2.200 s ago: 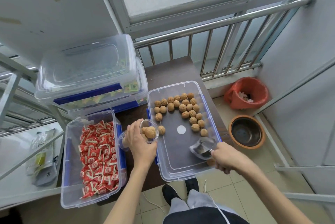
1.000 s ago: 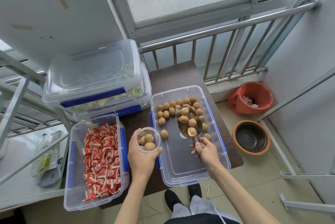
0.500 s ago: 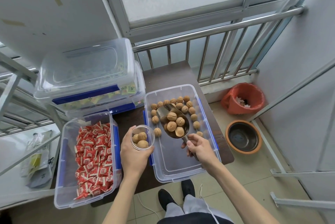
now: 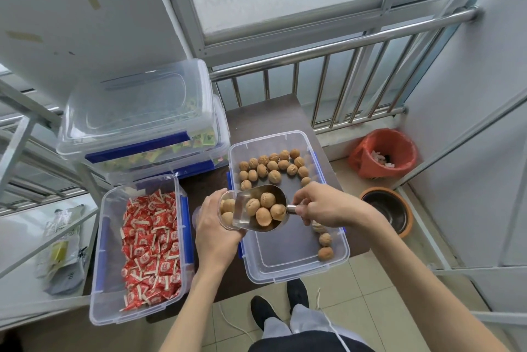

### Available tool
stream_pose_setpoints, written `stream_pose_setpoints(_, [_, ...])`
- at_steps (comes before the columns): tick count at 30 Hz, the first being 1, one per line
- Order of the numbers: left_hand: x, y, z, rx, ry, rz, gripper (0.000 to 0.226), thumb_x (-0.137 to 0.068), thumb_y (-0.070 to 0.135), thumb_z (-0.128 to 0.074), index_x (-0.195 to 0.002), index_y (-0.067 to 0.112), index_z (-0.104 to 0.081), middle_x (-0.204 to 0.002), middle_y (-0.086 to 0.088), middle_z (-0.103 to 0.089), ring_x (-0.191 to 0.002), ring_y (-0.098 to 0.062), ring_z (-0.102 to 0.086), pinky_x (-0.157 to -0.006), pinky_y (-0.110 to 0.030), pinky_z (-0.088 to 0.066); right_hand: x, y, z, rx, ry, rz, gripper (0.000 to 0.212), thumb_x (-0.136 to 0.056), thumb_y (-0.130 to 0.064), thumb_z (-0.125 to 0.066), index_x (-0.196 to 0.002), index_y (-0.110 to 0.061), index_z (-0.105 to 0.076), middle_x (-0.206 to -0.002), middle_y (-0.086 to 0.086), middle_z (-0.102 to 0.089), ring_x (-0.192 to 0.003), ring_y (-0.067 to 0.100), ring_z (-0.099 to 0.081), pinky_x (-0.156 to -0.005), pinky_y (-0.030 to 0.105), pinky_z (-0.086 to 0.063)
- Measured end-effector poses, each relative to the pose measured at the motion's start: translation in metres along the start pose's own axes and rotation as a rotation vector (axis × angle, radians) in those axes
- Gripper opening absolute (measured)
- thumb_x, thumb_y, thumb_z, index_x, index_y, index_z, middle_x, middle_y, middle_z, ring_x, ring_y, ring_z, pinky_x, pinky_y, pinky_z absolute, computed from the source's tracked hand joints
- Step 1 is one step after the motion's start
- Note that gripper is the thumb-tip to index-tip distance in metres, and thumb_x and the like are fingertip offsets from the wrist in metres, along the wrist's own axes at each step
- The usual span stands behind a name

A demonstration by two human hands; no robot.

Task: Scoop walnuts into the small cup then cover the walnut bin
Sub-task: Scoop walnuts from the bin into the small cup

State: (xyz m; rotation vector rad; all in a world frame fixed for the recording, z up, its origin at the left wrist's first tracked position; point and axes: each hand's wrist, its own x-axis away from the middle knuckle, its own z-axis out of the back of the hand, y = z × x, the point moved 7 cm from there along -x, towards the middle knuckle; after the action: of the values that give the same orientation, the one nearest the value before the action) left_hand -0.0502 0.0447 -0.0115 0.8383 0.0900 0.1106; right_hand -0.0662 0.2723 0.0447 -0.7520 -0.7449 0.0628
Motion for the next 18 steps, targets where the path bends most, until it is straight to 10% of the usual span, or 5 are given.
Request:
stream_pose_setpoints(5, [0.000, 0.001, -0.004, -0.059, -0.018, -0.040, 0.083, -0.066, 0.026, -0.090, -0.136, 0.033, -0.049, -0.132, 0.009, -0.055, -0.123, -0.013, -0.049, -0.097, -0.049, -0.051, 0.008, -0.051, 0.007, 0.376, 0.063, -0.032, 0.016, -0.092, -0.021, -0.046, -0.089, -0.010, -0.056, -0.092, 0.010, -0.055, -0.083, 0.031, -0.050, -0.073, 0.034, -0.041])
stream_pose_setpoints(11, [0.000, -0.008, 0.000, 0.023, 0.011, 0.021, 0.082, -0.063, 0.034, -0.092, -0.132, 0.039, -0.049, -0.125, 0.016, -0.055, -0.116, -0.013, -0.057, -0.097, -0.045, -0.052, 0.018, -0.092, 0.009, 0.471, 0.024, 0.006, 0.033, -0.097, -0.017, -0.043, -0.124, -0.004, -0.056, -0.133, 0.020, -0.057, -0.120, 0.034, -0.053, -0.088, 0.033, -0.038])
stream_pose_setpoints(18, [0.002, -0.017, -0.003, 0.064, 0.007, 0.099, 0.088, -0.062, 0.022, -0.093, -0.137, 0.032, -0.048, -0.127, 0.018, -0.049, -0.124, -0.016, -0.052, -0.098, -0.034, -0.046, 0.028, -0.077, 0.021, 0.405, 0.026, 0.035, 0.024, -0.097, -0.021, -0.045, -0.076, -0.009, -0.045, -0.093, 0.010, -0.051, -0.090, 0.027, -0.046, -0.081, 0.035, -0.040])
